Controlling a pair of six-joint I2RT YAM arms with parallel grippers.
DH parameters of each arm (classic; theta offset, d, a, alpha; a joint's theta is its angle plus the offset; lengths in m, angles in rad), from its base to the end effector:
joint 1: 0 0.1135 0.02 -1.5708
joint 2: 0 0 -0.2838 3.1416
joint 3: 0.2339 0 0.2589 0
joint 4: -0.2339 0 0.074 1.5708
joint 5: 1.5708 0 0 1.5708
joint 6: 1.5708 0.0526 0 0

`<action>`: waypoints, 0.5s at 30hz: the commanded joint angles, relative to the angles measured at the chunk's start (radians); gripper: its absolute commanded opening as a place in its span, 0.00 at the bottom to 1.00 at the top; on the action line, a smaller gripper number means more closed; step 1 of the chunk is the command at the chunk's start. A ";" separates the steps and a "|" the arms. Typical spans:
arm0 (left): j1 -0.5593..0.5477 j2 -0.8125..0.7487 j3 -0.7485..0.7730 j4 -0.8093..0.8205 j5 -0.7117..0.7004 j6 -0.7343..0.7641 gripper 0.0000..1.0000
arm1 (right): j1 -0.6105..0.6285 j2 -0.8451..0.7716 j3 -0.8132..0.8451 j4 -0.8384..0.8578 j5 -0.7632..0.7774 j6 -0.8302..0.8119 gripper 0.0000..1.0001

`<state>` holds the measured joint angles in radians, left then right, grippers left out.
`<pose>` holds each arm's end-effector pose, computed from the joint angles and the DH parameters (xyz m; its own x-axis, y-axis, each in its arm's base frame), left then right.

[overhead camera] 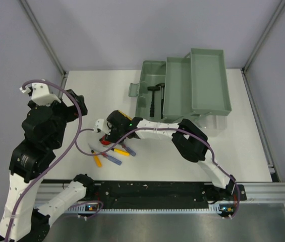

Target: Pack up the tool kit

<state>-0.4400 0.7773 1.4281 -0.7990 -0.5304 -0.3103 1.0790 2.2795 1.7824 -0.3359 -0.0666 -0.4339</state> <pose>0.1016 -0.0184 0.4952 -0.1012 -0.2435 -0.9646 -0.1220 0.9653 -0.2309 0.2518 0.4775 0.1680 0.0616 -0.7733 -0.6310 -0.9641 0.1175 -0.2381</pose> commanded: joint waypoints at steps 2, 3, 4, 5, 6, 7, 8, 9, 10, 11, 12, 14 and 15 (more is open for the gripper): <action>0.001 0.011 -0.014 0.018 0.015 0.022 0.99 | 0.024 0.000 -0.021 0.115 0.062 0.003 0.49; 0.001 0.011 -0.014 0.018 0.015 0.023 0.99 | 0.025 -0.012 -0.038 0.133 0.062 0.003 0.45; 0.001 0.011 -0.015 0.018 0.014 0.025 0.99 | 0.025 -0.024 -0.057 0.149 0.062 0.003 0.43; 0.001 0.011 -0.015 0.018 0.012 0.027 0.99 | 0.027 -0.035 -0.064 0.156 0.062 0.003 0.40; 0.001 0.010 -0.017 0.020 0.010 0.027 0.99 | 0.027 -0.050 -0.075 0.166 0.062 0.003 0.38; 0.001 0.013 -0.018 0.021 0.009 0.027 0.99 | 0.029 -0.066 -0.084 0.173 0.062 0.004 0.35; 0.001 0.011 -0.020 0.023 0.010 0.027 0.99 | 0.029 -0.080 -0.095 0.181 0.062 0.007 0.33; 0.001 0.013 -0.023 0.024 0.012 0.025 0.99 | 0.030 -0.093 -0.103 0.189 0.062 0.009 0.32; 0.001 0.013 -0.024 0.026 0.015 0.023 0.99 | 0.032 -0.109 -0.109 0.196 0.062 0.015 0.31; 0.003 0.011 -0.026 0.027 0.015 0.022 0.99 | 0.032 -0.123 -0.116 0.204 0.062 0.018 0.29; 0.001 0.011 -0.028 0.027 0.017 0.020 0.98 | 0.032 -0.138 -0.127 0.210 0.062 0.021 0.28; 0.001 0.011 -0.029 0.029 0.018 0.017 0.99 | 0.030 -0.164 -0.139 0.225 0.062 0.032 0.24; 0.001 0.011 -0.028 0.029 0.018 0.017 0.99 | 0.032 -0.178 -0.144 0.232 0.062 0.038 0.23</action>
<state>-0.4400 0.7837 1.4040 -0.8024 -0.5213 -0.3031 1.1042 2.2166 1.6535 -0.1677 -0.0120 -0.4248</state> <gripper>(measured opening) 0.987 0.295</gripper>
